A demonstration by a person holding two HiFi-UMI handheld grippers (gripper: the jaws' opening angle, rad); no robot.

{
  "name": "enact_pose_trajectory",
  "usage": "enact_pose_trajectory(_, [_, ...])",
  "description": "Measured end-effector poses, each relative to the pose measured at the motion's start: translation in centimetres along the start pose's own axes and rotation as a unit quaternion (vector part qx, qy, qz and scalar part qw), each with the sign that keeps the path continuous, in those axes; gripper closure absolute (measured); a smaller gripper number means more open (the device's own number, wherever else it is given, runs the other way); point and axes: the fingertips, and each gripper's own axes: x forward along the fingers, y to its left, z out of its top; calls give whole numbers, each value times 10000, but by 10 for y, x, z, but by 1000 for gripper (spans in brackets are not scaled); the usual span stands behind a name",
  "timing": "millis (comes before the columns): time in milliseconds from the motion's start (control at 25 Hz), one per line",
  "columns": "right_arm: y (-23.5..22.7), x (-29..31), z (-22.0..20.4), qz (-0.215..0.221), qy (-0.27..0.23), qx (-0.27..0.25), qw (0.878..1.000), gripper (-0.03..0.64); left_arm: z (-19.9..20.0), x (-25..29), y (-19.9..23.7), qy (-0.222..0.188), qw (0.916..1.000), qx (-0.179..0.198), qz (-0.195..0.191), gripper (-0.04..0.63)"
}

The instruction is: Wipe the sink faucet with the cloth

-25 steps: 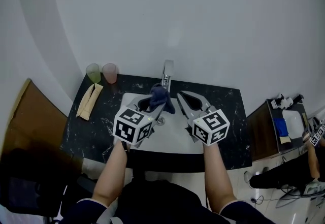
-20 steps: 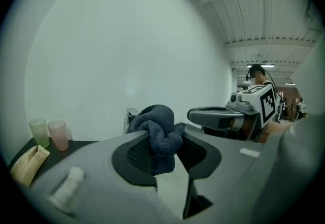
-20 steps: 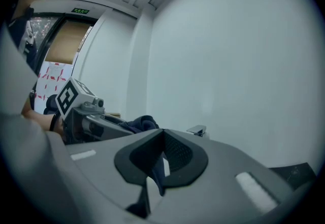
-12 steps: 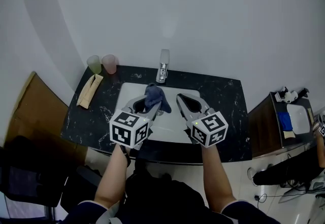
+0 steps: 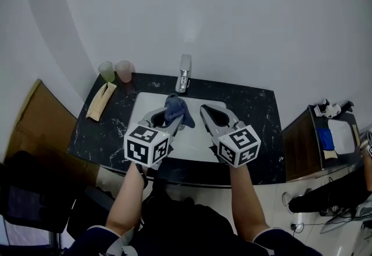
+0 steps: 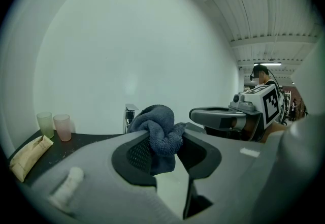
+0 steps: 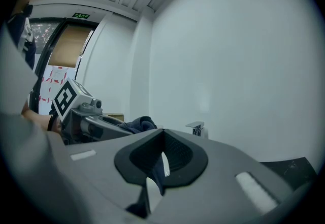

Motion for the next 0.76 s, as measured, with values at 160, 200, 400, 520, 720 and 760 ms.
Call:
enact_pose_trajectory(160, [1,-3,0,21,-14,20,10000,612,0,-1,-3,6,10000,24,-4,480])
enact_pose_trajectory(200, [1,-3,1,21,-22,25,10000,612,1,-1,-3,8,10000,29,-5,480])
enact_pose_trajectory(400, [3,-5,4,45,-73,7,10000,612,0,-3,-5,14,10000,45,5,480])
enact_pose_trajectory(520, [4,-6,4,64,-73,6,10000,612,-1,-4,-5,21,10000,34,29,480])
enact_pose_trajectory(720, [3,-6,5,68,-77,-5,9999,612,0,-4,-5,4,10000,5,31,480])
enact_pose_trajectory(760, [3,-6,5,65,-79,-9,9999,612,1,-4,-5,-4,10000,-3,23,480])
